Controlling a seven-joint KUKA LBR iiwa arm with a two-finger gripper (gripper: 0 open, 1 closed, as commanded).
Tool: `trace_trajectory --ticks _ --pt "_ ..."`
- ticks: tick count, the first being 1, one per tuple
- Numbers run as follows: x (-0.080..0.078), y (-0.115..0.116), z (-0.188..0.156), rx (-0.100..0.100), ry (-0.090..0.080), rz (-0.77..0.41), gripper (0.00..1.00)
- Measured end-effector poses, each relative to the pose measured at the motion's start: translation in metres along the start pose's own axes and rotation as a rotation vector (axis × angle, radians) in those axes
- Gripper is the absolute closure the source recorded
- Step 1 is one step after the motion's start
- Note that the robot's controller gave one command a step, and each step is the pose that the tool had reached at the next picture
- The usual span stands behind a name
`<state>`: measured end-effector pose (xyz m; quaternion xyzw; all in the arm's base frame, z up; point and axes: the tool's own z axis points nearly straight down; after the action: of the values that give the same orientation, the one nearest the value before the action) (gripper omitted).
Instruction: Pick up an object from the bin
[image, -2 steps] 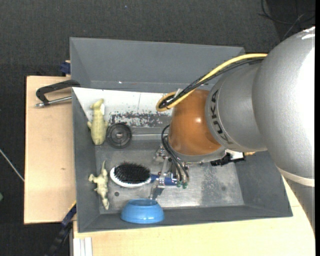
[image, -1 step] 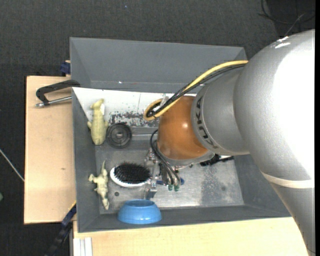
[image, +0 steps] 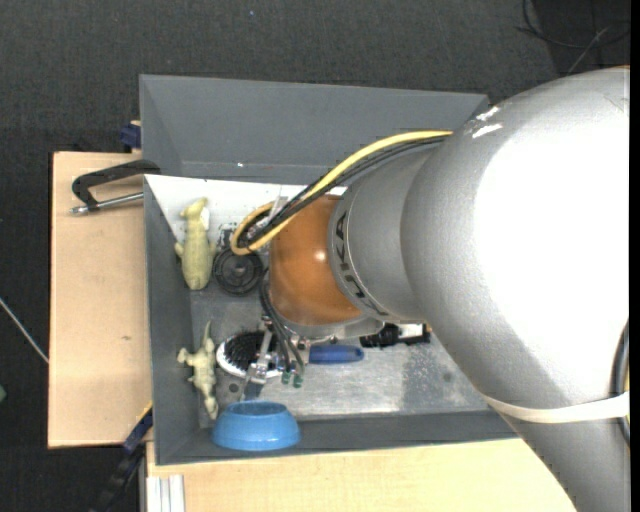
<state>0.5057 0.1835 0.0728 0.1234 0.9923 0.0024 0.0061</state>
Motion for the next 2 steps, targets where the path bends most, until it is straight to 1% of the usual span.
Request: trace_trajectory --ticks 1,2 --pt "-0.002 0.0 -0.001 -0.001 -0.004 0.0 1.0" --pt "-0.004 0.002 -0.075 0.0 0.003 -0.002 1.0"
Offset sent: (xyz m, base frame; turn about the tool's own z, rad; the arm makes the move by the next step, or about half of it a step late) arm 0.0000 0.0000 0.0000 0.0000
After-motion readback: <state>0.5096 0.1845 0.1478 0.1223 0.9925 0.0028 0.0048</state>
